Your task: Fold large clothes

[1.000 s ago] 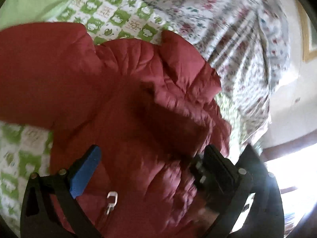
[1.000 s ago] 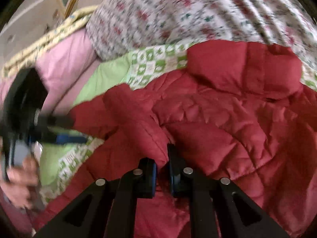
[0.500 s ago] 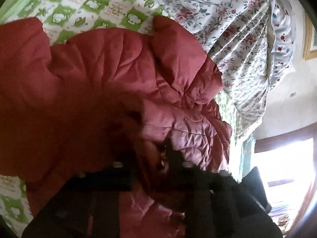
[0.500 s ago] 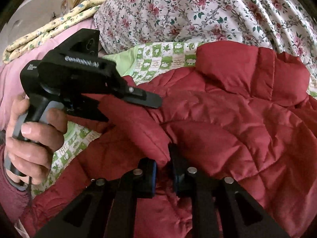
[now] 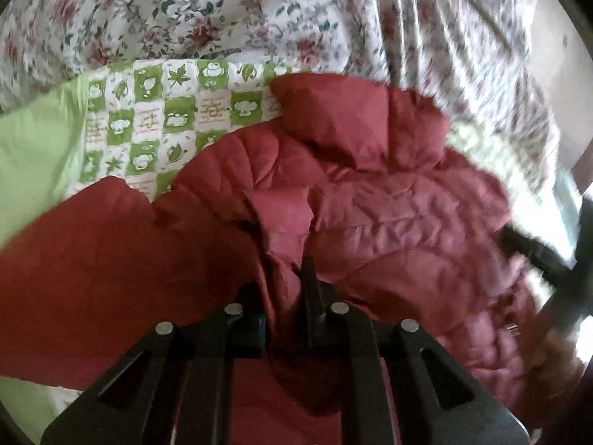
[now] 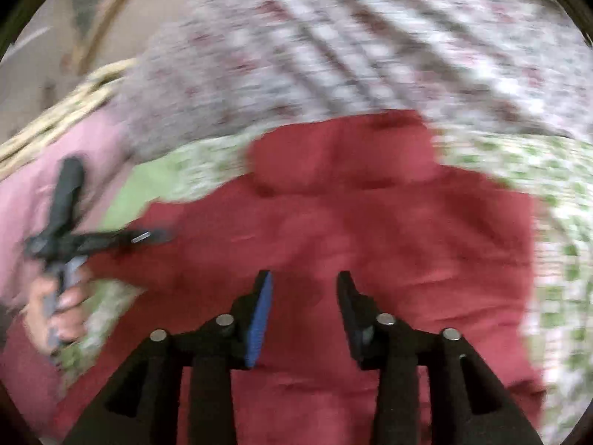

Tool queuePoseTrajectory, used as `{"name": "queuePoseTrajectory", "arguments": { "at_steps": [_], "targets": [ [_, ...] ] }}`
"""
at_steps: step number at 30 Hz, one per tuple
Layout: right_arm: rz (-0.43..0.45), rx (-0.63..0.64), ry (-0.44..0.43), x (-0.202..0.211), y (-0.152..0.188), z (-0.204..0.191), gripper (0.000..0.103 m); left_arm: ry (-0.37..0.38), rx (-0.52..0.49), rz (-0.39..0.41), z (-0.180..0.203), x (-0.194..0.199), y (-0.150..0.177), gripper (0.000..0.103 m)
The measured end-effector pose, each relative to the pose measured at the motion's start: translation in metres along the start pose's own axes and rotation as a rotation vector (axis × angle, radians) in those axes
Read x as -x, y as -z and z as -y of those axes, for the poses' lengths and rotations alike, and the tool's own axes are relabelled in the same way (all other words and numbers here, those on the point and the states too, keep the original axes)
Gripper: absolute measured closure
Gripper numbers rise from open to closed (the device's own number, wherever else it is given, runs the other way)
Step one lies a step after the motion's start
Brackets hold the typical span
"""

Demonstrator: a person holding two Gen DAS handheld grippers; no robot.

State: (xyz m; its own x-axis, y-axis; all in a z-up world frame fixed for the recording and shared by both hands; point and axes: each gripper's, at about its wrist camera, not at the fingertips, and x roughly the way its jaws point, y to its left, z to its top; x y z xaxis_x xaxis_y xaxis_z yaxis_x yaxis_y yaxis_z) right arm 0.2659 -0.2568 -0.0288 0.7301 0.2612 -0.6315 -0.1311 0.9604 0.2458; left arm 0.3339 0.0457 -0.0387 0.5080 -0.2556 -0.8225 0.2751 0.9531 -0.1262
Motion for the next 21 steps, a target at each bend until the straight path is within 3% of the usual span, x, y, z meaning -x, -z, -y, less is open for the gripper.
{"name": "queuePoseTrajectory", "arguments": {
  "at_steps": [4, 9, 13, 16, 21],
  "targets": [
    [-0.081, -0.123, 0.051, -0.024, 0.007, 0.043, 0.062, -0.089, -0.026, 0.015, 0.005, 0.001, 0.007, 0.074],
    [-0.094, -0.115, 0.074, -0.037, 0.015, 0.04, 0.061, -0.132, 0.061, 0.082, -0.011, 0.039, 0.011, 0.071],
    [-0.102, -0.069, 0.114, -0.046, 0.016, 0.032, 0.057, 0.014, 0.074, 0.151, 0.003, 0.072, 0.013, 0.071],
    [-0.105, -0.042, 0.132, -0.047, 0.018, 0.028, 0.054, 0.099, 0.041, 0.11, 0.03, 0.059, 0.016, 0.071],
    [-0.121, -0.056, 0.106, -0.038, 0.015, 0.03, 0.054, -0.026, -0.007, -0.031, 0.05, -0.007, 0.029, 0.071]
  ]
}}
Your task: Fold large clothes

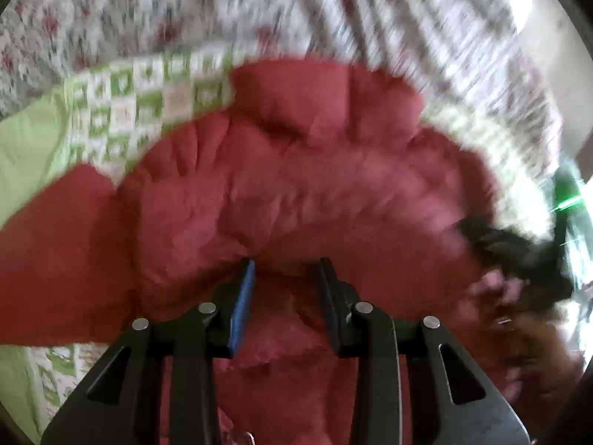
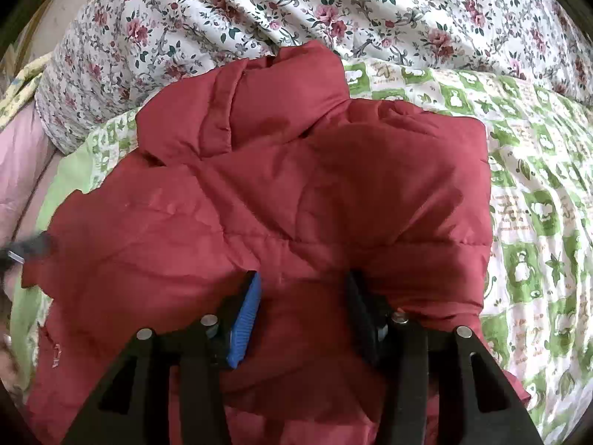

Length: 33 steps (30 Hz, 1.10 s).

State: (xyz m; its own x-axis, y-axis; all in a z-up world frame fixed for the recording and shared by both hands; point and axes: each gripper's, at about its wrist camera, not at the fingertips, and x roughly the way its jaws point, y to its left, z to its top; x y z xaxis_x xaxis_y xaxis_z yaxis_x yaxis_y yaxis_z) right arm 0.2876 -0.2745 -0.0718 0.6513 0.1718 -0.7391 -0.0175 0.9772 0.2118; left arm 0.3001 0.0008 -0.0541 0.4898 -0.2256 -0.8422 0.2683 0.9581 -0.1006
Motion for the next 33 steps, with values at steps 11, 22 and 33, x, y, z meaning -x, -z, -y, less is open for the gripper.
{"name": "queuePoseTrajectory", "arguments": {
  "at_steps": [11, 22, 33],
  "targets": [
    [-0.031, 0.037, 0.081, 0.006, 0.006, 0.014, 0.05, 0.065, 0.064, 0.015, -0.02, -0.003, 0.015, 0.071],
    [0.021, 0.073, 0.064, 0.027, -0.001, -0.014, 0.048, 0.062, 0.106, -0.02, -0.026, -0.022, 0.018, 0.071],
    [-0.062, 0.161, 0.132, -0.015, 0.014, -0.026, 0.049, 0.09, 0.112, -0.015, -0.031, -0.028, 0.019, 0.071]
  ]
}}
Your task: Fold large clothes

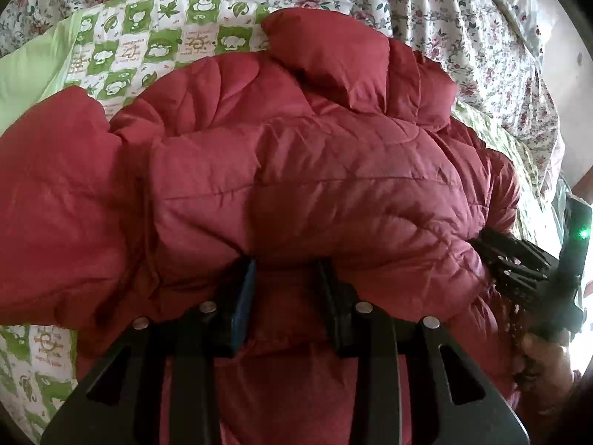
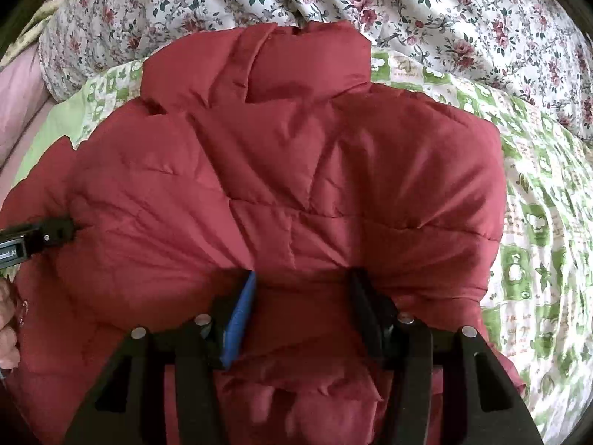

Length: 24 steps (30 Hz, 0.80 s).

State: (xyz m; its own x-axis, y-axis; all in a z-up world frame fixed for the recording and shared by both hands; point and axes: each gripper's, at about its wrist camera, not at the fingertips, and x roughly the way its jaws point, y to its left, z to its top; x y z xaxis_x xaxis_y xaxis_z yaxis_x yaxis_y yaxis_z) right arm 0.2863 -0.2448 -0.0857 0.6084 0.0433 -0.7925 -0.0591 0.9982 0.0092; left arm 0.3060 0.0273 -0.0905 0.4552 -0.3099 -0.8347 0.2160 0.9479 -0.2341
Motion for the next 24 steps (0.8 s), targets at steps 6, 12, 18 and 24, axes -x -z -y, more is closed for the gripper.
{"name": "queuePoseTrajectory", "arguments": {
  "at_steps": [6, 12, 18, 24],
  "targets": [
    [0.005, -0.011, -0.011, 0.001, -0.001, 0.0, 0.049, 0.041, 0.032, 0.015, -0.007, 0.015, 0.003, 0.071],
    [0.014, -0.012, -0.011, 0.003, 0.0, 0.002, 0.049, 0.065, 0.082, 0.03, -0.016, 0.038, 0.008, 0.071],
    [0.081, -0.058, -0.062, 0.036, 0.001, 0.006, 0.049, 0.049, 0.117, 0.062, -0.029, 0.064, 0.015, 0.071],
    [0.15, -0.079, -0.147, 0.081, 0.005, 0.005, 0.049, 0.014, 0.273, 0.14, -0.072, 0.093, 0.031, 0.065]
  ]
}}
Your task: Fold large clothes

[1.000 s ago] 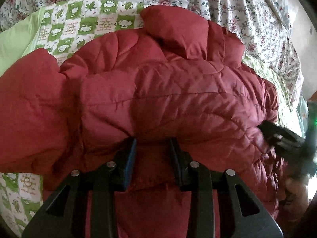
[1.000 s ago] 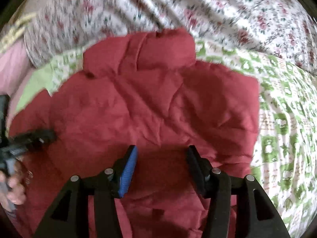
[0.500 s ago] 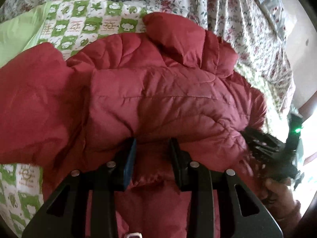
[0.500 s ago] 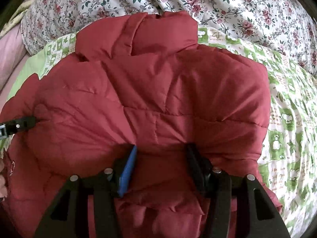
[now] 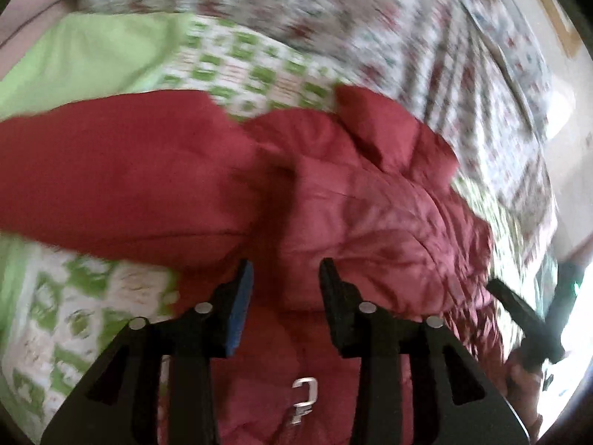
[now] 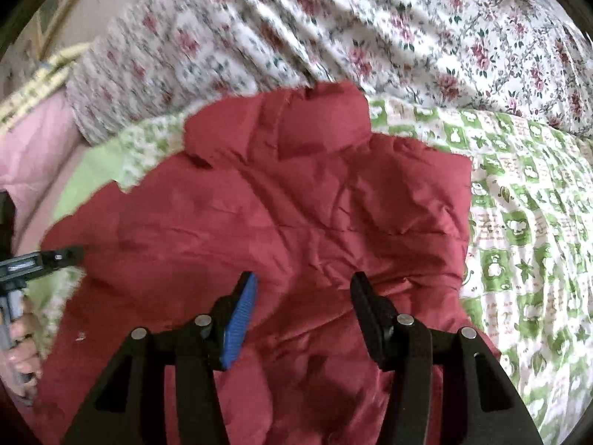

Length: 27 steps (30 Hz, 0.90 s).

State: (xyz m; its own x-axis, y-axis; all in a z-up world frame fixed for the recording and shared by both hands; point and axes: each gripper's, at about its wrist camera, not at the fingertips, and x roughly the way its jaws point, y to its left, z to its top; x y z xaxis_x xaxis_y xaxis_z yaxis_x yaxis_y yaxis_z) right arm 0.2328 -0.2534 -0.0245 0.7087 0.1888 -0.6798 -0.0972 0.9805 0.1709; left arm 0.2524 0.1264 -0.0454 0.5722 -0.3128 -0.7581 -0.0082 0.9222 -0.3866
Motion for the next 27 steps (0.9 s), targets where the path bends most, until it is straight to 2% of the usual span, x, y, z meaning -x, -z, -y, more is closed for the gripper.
{"name": "queuePoseTrajectory", "arguments": {
  "at_steps": [3, 8, 10, 17, 23, 27],
  "targets": [
    [0.0, -0.001, -0.043, 0.015, 0.003, -0.005, 0.049, 0.021, 0.095, 0.012, -0.032, 0.01, 0.002, 0.064],
    [-0.001, 0.023, -0.077, 0.032, 0.013, -0.016, 0.049, -0.053, 0.225, 0.075, -0.088, 0.031, 0.004, 0.063],
    [-0.001, 0.03, -0.085, 0.036, 0.017, -0.02, 0.049, -0.049, 0.285, 0.089, -0.108, 0.036, 0.005, 0.059],
    [-0.021, 0.015, -0.103, 0.037, 0.025, -0.022, 0.049, -0.056, 0.503, 0.16, -0.181, 0.057, 0.017, 0.059],
    [-0.026, 0.015, -0.11, 0.036, 0.027, -0.024, 0.049, -0.072, 0.622, 0.18, -0.223, 0.052, 0.01, 0.059],
    [-0.029, 0.017, -0.111, 0.036, 0.027, -0.024, 0.049, -0.07, 0.662, 0.19, -0.249, 0.044, 0.003, 0.059]
  ]
}}
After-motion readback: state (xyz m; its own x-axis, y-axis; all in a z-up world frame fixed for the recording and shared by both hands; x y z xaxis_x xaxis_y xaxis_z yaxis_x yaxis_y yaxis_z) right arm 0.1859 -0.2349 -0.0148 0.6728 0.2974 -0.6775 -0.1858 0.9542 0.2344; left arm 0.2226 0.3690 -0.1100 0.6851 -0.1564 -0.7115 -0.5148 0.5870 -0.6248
